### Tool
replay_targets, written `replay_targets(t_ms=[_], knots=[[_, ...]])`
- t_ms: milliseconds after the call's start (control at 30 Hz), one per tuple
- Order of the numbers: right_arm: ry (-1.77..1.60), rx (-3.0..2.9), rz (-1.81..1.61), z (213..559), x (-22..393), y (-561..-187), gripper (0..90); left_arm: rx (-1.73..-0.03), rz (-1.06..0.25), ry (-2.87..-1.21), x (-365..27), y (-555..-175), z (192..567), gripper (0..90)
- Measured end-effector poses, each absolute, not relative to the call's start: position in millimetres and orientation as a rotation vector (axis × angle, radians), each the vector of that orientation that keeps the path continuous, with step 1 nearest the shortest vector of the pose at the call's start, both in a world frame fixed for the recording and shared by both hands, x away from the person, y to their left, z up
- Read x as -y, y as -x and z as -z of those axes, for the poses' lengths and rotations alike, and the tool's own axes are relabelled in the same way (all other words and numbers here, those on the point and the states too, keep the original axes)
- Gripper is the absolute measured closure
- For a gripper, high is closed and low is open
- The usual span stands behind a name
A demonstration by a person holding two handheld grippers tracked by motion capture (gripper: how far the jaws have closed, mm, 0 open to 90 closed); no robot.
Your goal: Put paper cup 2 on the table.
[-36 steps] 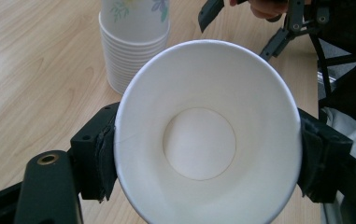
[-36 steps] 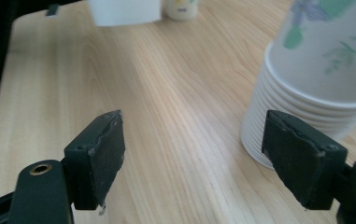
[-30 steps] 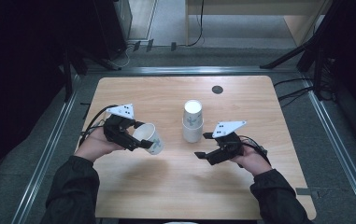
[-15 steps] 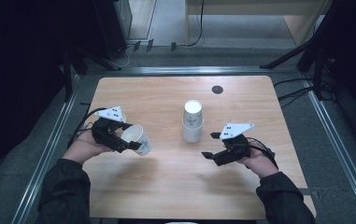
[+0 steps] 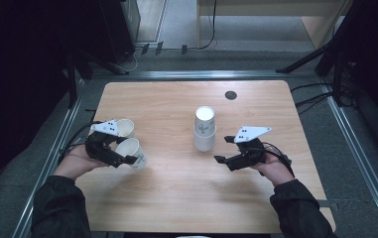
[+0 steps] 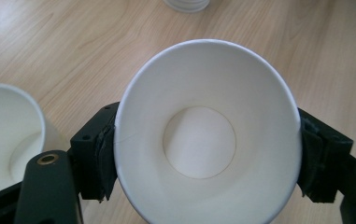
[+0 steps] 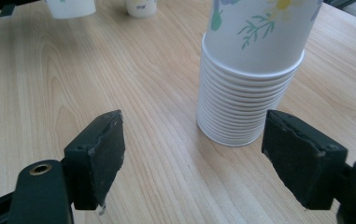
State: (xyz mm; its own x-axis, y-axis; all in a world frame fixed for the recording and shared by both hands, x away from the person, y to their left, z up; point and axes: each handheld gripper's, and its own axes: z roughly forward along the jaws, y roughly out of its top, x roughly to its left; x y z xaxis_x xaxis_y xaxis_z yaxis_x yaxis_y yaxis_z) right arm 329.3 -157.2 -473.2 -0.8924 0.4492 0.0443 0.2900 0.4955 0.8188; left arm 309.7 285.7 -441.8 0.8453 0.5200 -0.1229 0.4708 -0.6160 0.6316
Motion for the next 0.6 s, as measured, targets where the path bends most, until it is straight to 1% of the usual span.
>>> replay_targets(t_ms=[200, 333, 433, 600], knots=[[-0.661, -2.569, -1.327, 475.9, 156.5, -335.1, 21.8, -0.770, -0.103, -2.336, -295.6, -310.1, 451.1, 22.3], [-0.666, -2.569, -1.323, 477.2, 155.3, -337.7, 21.7, -0.802, -0.145, -2.342, -303.9, -309.9, 457.3, 22.2], [-0.682, -2.572, -1.306, 478.9, 155.5, -339.9, 21.7, -0.833, -0.139, -2.357, -307.2, -311.1, 461.6, 22.1], [-0.711, -2.576, -1.309, 481.3, 157.9, -343.0, 21.7, -0.833, -0.140, -2.367, -308.7, -312.0, 468.2, 22.0]])
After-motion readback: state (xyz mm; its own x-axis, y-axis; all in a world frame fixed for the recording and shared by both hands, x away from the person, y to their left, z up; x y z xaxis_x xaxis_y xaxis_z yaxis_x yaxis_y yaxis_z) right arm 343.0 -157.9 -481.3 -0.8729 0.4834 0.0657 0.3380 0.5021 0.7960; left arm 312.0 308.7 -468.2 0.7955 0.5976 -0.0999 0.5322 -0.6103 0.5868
